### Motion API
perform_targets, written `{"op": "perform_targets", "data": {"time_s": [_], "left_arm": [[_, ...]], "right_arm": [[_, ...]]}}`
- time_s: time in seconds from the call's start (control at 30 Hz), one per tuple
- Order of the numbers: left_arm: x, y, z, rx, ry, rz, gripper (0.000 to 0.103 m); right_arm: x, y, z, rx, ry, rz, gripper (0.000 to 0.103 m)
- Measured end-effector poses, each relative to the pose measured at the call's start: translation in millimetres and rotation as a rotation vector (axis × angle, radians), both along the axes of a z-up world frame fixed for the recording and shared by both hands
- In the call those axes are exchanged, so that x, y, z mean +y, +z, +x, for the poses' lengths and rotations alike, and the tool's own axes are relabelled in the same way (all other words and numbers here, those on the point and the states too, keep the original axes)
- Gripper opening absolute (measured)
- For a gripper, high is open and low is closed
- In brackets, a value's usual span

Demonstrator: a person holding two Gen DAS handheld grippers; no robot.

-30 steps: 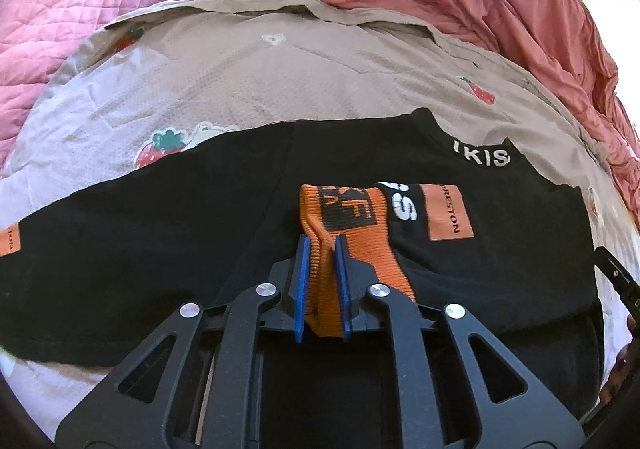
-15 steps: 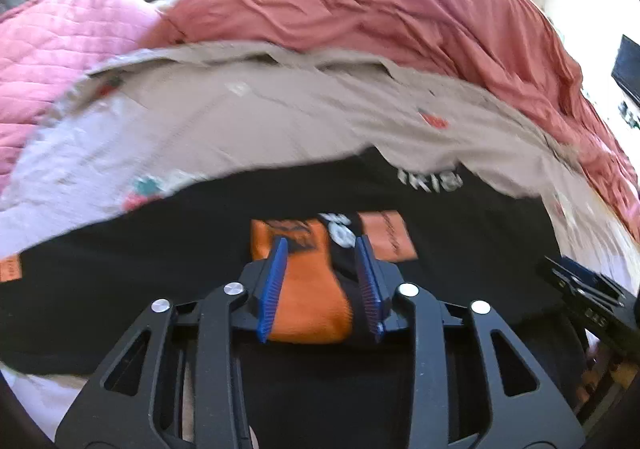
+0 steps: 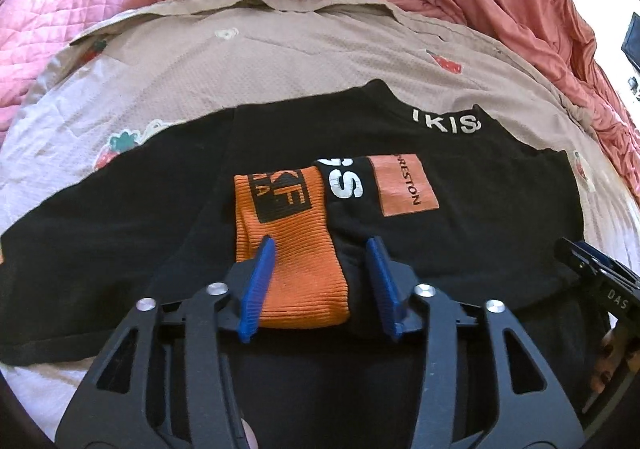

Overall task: Fold small clothes
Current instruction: 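Lay the cuff on the shirt body and open the left tool, then move the left tool to the other sleeve's orange cuff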

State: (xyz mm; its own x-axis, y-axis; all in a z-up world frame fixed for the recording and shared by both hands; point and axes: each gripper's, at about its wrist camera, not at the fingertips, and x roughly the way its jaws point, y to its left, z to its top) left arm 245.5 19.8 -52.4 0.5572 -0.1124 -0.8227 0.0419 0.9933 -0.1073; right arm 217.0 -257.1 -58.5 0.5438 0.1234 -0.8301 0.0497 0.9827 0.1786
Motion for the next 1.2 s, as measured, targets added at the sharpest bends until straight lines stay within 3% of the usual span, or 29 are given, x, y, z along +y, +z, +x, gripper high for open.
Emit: {"op": "perform_targets", "data": {"time_s": [0.03,0.13,0.23,0.37,0.47,1.2], "left_arm": [[0,3,-1,-0.008,0.002,0.005,0.057],[1,8,-4,-0.022,0.006,0.021,0.062],[4,14,-5,-0.032,0.008,0.003,0.078],[7,20,-9,-0.052,0.017,0.005,0.081],[9,25,-13,-0.075,0.021,0.015,0.09],[70,48,-62,-0.186,0.171,0.026,0.093]], "right_arm": [[-1,1,-1,-0.001,-0.003,0.012,0.071],[-2,6,-4,-0.008,-0.008,0.022,0.074],[-3,10,-7,-0.017,-0.014,0.031,0.082],[-3,13,-12,-0.027,-0.015,0.04,0.088],[-3,17,-14,-0.038,-0.021,0.049,0.095],[28,67,-33,-0.133,0.046,0.046,0.098]]}}
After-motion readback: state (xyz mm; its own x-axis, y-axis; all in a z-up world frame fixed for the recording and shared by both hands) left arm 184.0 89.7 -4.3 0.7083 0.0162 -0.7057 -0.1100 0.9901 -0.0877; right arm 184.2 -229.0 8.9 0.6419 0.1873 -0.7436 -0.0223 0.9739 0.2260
